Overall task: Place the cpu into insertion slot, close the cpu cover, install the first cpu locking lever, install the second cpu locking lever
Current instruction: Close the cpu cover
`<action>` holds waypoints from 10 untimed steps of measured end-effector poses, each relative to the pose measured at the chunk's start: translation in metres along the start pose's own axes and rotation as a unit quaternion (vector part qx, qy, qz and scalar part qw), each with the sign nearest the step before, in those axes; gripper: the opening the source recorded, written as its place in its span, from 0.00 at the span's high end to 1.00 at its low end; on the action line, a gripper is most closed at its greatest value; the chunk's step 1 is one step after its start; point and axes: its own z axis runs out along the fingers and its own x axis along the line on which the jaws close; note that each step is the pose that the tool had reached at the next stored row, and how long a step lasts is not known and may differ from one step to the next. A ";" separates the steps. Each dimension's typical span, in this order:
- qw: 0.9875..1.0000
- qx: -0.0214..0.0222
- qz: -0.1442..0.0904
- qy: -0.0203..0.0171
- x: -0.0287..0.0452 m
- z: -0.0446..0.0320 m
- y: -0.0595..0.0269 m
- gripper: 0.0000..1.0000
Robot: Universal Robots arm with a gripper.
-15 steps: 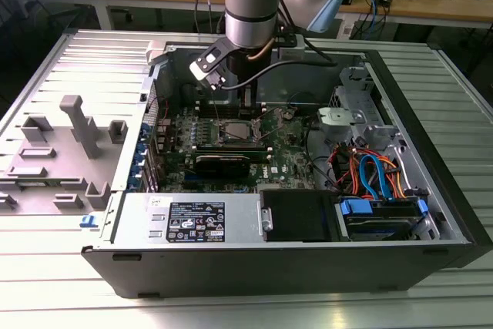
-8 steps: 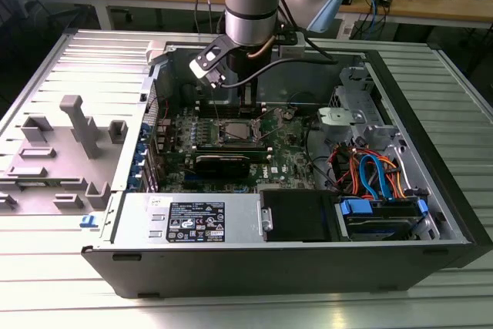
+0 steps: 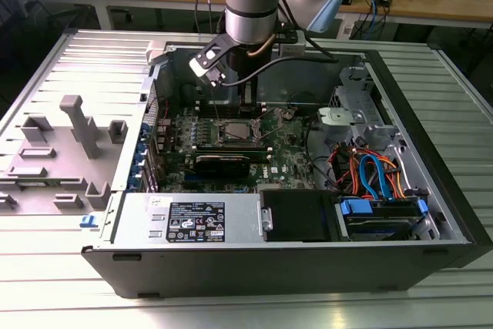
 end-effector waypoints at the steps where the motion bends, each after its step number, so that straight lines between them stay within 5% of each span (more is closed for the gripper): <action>1: 1.000 0.000 0.000 0.000 0.0000 -0.0010 0.0000 0.89; 10: 1.000 0.000 0.000 0.000 0.0002 -0.0063 0.0002 0.89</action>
